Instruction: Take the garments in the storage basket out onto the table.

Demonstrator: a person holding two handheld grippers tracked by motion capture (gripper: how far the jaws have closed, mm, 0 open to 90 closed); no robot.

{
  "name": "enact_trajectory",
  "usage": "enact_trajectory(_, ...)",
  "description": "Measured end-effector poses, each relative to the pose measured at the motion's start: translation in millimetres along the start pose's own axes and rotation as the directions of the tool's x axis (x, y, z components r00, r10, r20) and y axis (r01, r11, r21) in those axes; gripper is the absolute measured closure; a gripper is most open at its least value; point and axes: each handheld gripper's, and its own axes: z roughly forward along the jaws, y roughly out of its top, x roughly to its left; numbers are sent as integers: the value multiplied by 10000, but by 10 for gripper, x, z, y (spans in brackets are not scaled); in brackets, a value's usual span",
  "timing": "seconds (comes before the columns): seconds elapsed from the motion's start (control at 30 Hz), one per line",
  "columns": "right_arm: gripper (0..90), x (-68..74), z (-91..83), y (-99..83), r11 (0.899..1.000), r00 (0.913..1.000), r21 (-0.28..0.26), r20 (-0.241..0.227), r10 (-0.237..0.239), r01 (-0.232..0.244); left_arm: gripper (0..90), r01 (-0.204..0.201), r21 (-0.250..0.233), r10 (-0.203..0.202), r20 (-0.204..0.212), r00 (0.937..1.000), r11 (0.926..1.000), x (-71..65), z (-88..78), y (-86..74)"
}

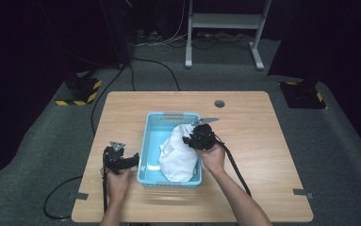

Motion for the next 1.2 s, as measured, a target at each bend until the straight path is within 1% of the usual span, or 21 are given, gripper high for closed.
enact_trajectory(0.03,804,2,-8,2,10000,10000,-2,19,-66,66,116,-6,3,6,-3,10000,10000,0,0,0)
enact_trajectory(0.17,835,12,-44,14,9996,9996,-55,55,-286,286,115,-31,16,31,-23,10000,10000,-2,1,1)
enact_trajectory(0.43,846,42,-157,70,9978,9986,-434,-144,-509,503,115,-46,23,46,-32,10000,10000,-4,1,2)
enact_trajectory(0.6,848,31,-263,117,9957,9980,-687,-100,-626,618,114,-66,39,66,-42,10000,10000,-6,2,2)
enact_trajectory(0.7,849,45,-342,169,9932,9970,-886,-96,-769,757,114,-67,40,67,-43,10000,10000,-6,2,2)
enact_trajectory(0.73,849,45,-342,169,9932,9970,-886,-96,-769,757,114,-67,40,67,-43,10000,10000,-6,2,2)
enact_trajectory(0.77,850,63,-415,217,9902,9957,-1058,-86,-926,912,114,-66,39,66,-41,10000,10000,-6,2,2)
enact_trajectory(0.83,850,68,-437,231,9894,9954,-1101,-84,-958,943,114,-66,39,66,-38,10000,10000,-6,2,2)
enact_trajectory(0.87,850,70,-475,254,9879,9948,-1178,-61,-1018,1004,114,-64,38,65,-38,10000,10000,-5,2,2)
enact_trajectory(0.9,850,70,-475,254,9879,9948,-1178,-61,-1018,1004,114,-53,31,53,-35,10000,10000,-6,2,2)
enact_trajectory(1.03,851,61,-574,303,9848,9948,-1420,-21,-1016,1003,114,-54,29,54,-37,10000,10000,-6,2,2)
enact_trajectory(1.2,851,70,-693,358,9798,9932,-1627,95,-1161,1161,114,-63,37,63,-40,10000,10000,-6,2,2)
